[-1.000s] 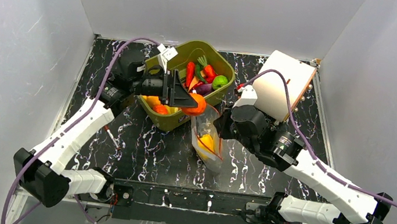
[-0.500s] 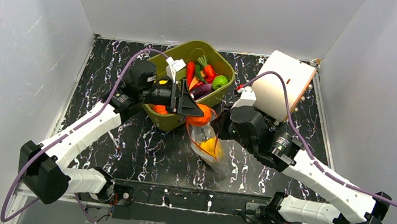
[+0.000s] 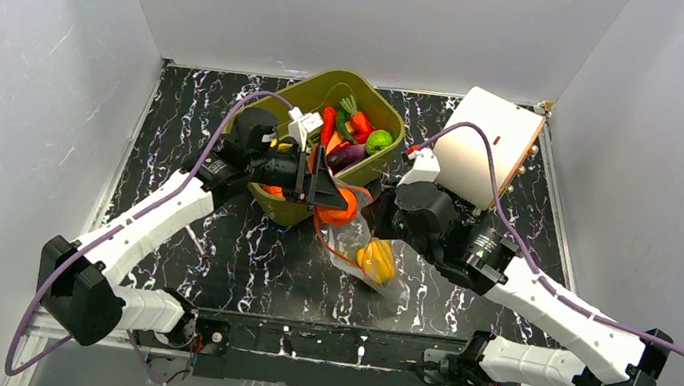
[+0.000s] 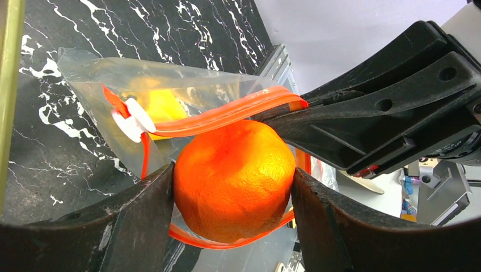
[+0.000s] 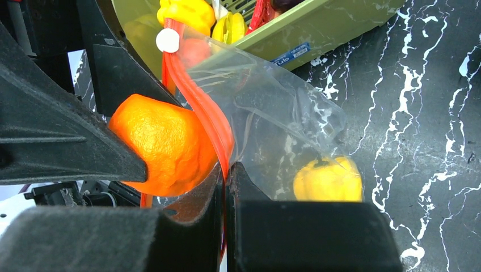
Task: Place the food in the zip-top bag and seal the zipper
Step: Place the fake fruit in the zipper food storage bag.
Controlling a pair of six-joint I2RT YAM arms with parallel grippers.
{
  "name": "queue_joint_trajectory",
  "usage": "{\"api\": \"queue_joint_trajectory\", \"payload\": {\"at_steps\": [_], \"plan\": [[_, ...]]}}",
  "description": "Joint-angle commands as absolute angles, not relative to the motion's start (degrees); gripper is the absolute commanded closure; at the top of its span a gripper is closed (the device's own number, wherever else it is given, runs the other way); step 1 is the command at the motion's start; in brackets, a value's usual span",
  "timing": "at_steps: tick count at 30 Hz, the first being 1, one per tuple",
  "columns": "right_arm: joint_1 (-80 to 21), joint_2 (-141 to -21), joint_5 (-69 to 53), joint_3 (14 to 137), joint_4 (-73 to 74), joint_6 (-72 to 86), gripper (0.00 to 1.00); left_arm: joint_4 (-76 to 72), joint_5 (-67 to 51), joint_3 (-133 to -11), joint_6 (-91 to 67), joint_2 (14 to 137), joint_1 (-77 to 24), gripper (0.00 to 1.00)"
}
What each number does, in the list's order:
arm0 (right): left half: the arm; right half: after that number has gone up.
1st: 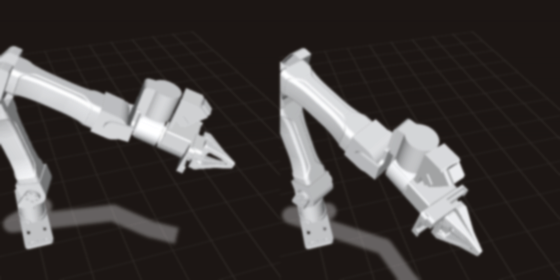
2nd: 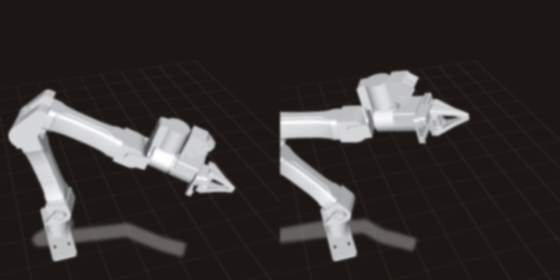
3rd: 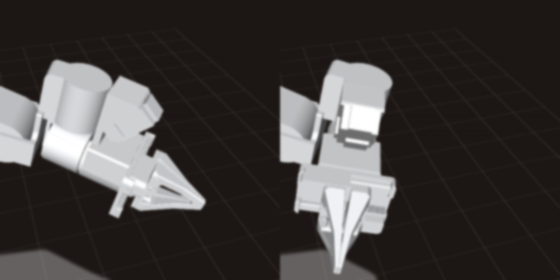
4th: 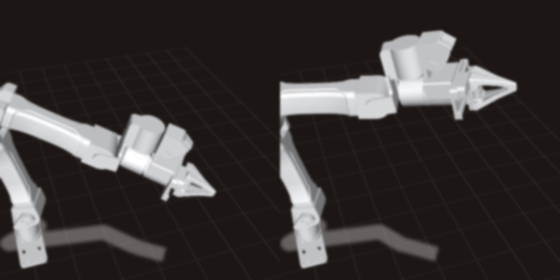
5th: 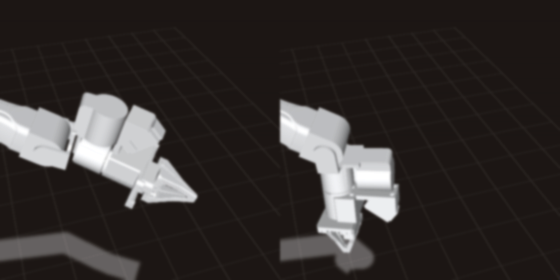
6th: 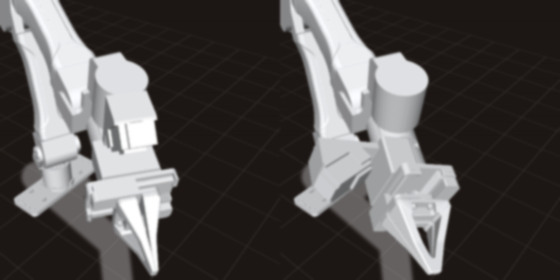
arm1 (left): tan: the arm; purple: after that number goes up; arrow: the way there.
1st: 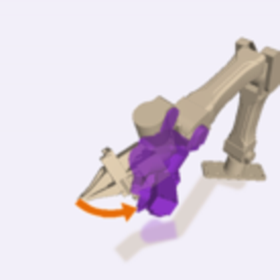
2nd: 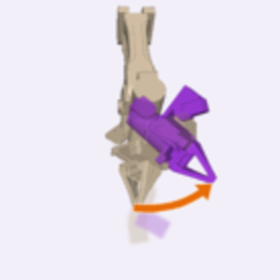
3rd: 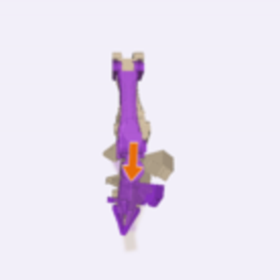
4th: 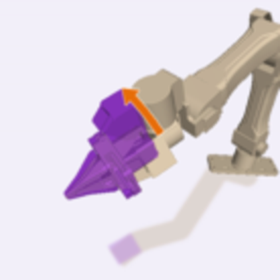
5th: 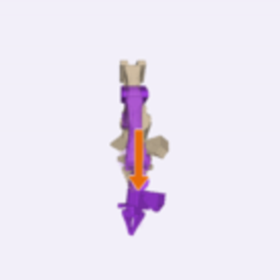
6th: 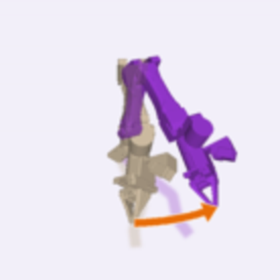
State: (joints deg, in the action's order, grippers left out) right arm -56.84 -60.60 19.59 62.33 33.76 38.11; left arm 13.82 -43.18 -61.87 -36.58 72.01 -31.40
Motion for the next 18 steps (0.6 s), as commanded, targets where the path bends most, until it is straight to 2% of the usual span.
{"api": "queue_joint_trajectory", "payload": {"at_steps": [1, 8, 18], "plan": [[-56.8, -60.5, 20.5, 62.3, 28.2, 38.7, 1.00, 15.7, -44.3, -65.0, -34.7, 71.4, -31.8, 0.44], [-56.8, -60.2, 20.1, 61.9, 27.4, 38.8, 1.00, 14.8, -44.4, -64.2, -34.4, 70.3, -31.8, 0.29], [-56.8, -59.7, 20.4, 61.7, 27.4, 38.9, 1.00, 15.8, -43.4, -64.4, -33.1, 69.4, -31.8, 0.16]]}}
